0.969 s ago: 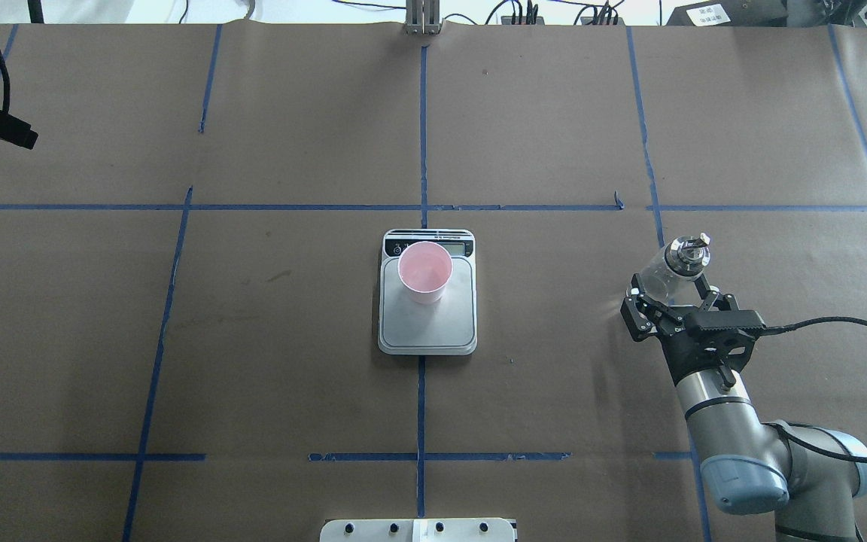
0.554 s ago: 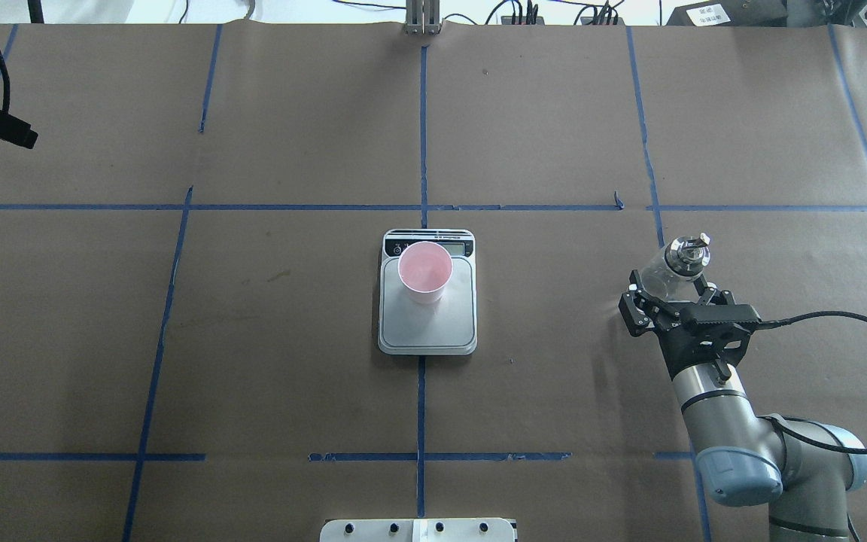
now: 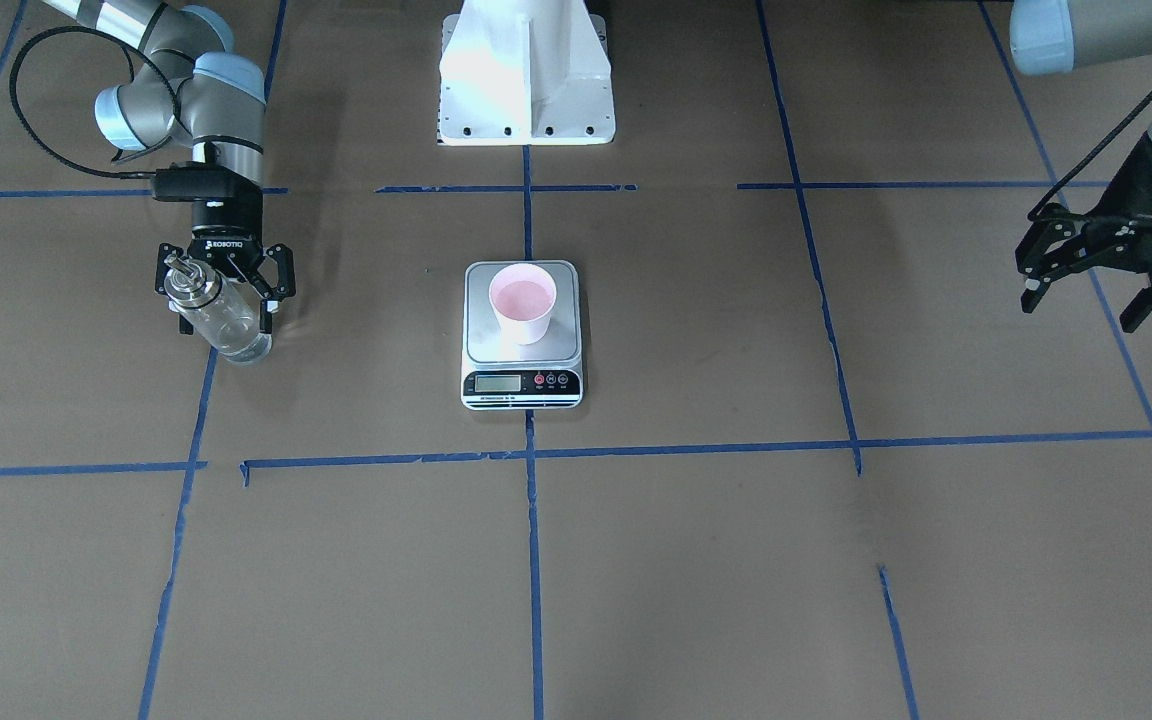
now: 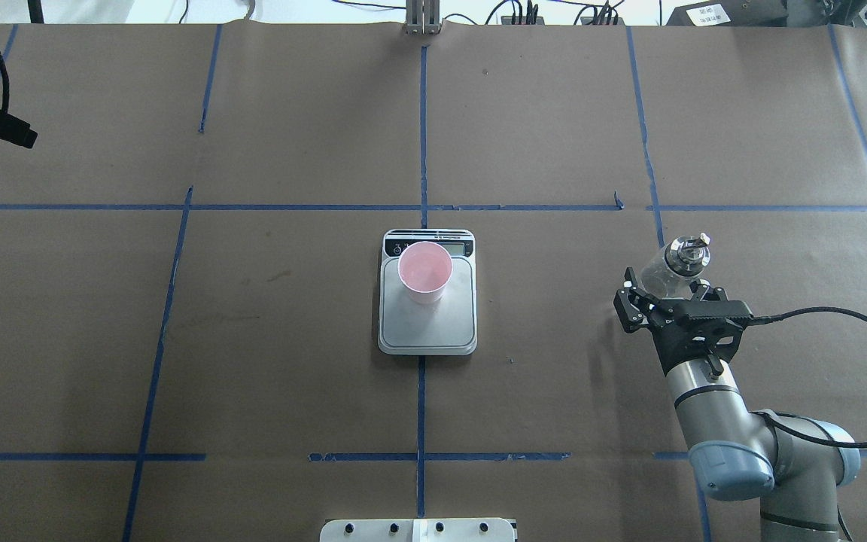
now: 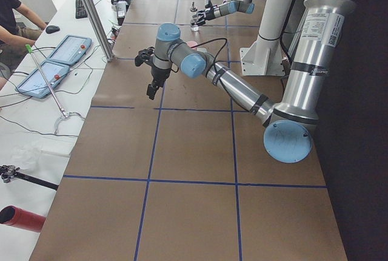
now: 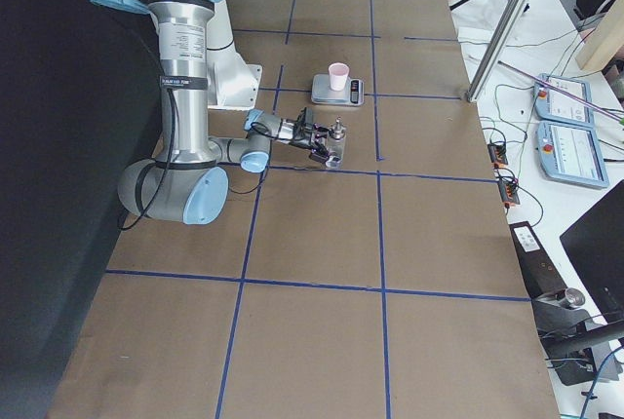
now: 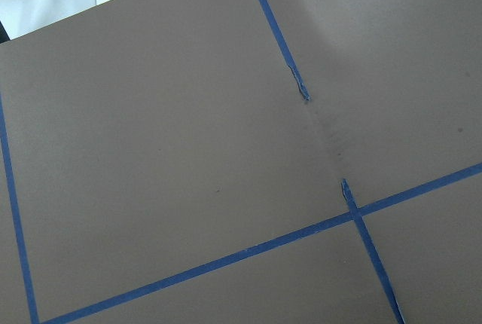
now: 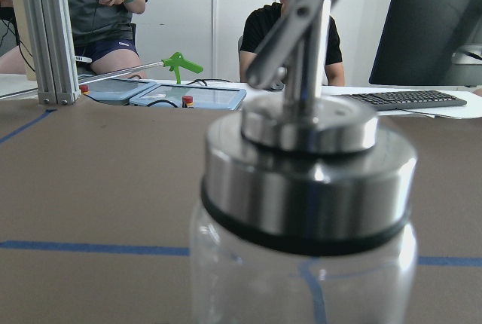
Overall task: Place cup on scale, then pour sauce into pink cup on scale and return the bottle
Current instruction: 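Lift the bottle with the right gripper and carry it toward the cup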
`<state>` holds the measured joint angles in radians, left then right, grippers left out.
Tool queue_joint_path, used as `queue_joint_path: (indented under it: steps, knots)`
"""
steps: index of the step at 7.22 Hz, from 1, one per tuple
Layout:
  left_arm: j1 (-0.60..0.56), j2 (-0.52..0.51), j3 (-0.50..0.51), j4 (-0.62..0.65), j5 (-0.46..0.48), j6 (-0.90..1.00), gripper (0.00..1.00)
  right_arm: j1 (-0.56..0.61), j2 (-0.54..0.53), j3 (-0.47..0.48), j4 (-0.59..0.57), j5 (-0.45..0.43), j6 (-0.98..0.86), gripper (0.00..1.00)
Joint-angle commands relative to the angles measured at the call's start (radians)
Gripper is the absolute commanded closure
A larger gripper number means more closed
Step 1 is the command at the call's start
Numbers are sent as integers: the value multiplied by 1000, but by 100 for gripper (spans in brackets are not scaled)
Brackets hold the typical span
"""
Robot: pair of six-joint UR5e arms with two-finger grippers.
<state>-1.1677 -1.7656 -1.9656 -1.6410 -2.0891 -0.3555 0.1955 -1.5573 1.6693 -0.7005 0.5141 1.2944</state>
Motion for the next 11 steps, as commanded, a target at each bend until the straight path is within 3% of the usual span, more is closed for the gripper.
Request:
queue_joint_path:
  steps: [1,2,3,6,8,9,10,11]
  knots:
    - [-1,0,1,1,0,0,9,7,5,-5,175,53,-140,68]
    - [-1,-2,4,1,0,0,9,15,3,-6,282,75,-218,92]
    - [-1,-3,7,1,0,0,9,34,5,3,317,111,-246,100]
    - [-1,-5,10,1,0,0,9,71,35,43,306,132,-422,100]
    - [-1,-6,8,1,-3,0,9,75,118,43,254,165,-426,100]
    - [-1,-6,7,1,-3,0,9,75,144,47,256,208,-425,100]
    - [0,-6,8,1,-3,0,9,108,163,50,257,324,-428,100]
    - [-1,-3,4,1,-5,0,9,134,189,56,245,378,-431,100]
